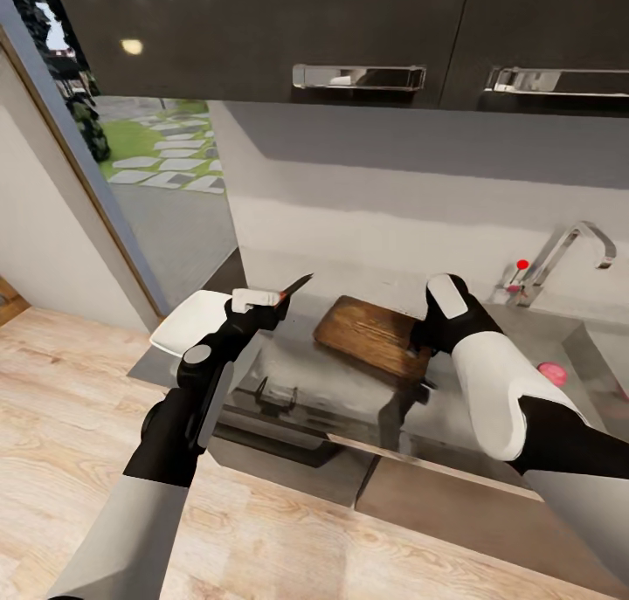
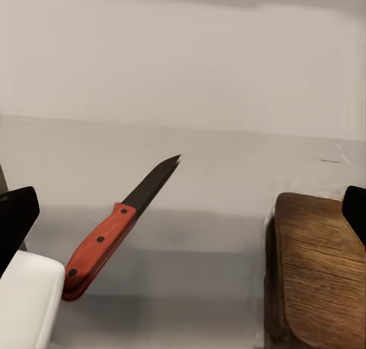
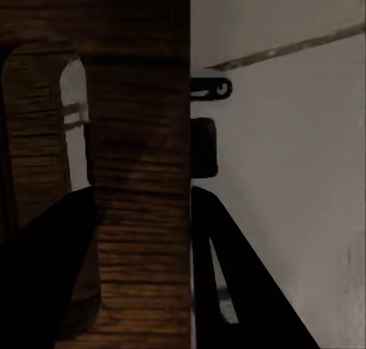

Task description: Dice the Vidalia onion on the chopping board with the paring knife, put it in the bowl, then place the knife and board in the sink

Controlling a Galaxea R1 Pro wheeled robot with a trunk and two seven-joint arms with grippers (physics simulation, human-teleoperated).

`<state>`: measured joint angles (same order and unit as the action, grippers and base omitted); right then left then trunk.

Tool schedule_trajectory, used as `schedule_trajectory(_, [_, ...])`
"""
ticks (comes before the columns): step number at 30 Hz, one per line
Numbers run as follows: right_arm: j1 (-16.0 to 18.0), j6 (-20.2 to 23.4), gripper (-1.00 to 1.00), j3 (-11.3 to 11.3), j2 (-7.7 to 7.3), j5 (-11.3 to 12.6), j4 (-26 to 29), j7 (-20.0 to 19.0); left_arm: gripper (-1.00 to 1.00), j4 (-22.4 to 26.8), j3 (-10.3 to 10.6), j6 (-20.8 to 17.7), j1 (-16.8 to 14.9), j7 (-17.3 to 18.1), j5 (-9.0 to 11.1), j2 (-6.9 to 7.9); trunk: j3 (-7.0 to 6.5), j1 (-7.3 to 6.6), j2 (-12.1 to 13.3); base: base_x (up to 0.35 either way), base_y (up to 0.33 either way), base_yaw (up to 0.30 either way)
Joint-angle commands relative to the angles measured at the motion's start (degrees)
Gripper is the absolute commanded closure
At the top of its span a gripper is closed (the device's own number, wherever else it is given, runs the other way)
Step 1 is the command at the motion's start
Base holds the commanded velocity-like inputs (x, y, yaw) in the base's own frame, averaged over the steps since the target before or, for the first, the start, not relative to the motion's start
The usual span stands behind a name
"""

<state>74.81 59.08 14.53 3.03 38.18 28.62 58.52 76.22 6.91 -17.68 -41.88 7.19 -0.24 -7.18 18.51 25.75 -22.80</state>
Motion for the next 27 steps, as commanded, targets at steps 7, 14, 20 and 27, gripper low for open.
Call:
schedule_trajectory(7, [0.07, -0.29, 1.00, 1.77, -0.83, 1.61, 0.12, 0.54, -1.00, 0.07, -0.06, -0.34, -0.04, 0.24, -0.03, -0.03, 0.10, 0.03, -0.12, 0.000, 0.000, 0.000])
schedule_trajectory(14, [0.07, -0.10, 1.00, 1.82, -2.66, 1.62, 0.12, 0.54, -1.00, 0.07, -0.06, -0.34, -0.04, 0.26, -0.03, -0.03, 0.10, 0.03, -0.12, 0.000, 0.000, 0.000])
schedule_trajectory(20, [0.03, 0.23, 1.00, 1.82, -5.10, 1.63, 0.12, 0.49, -1.00, 0.00, -0.06, -0.34, -0.04, 0.27, -0.03, -0.03, 0.10, 0.03, -0.12, 0.000, 0.000, 0.000])
schedule_trajectory(27, [-0.08, 0.89, 1.00, 1.82, -6.42, 1.63, 0.12, 0.38, -1.00, -0.09, -0.06, -0.34, -0.04, 0.28, -0.03, -0.03, 0.10, 0.03, -0.12, 0.000, 0.000, 0.000])
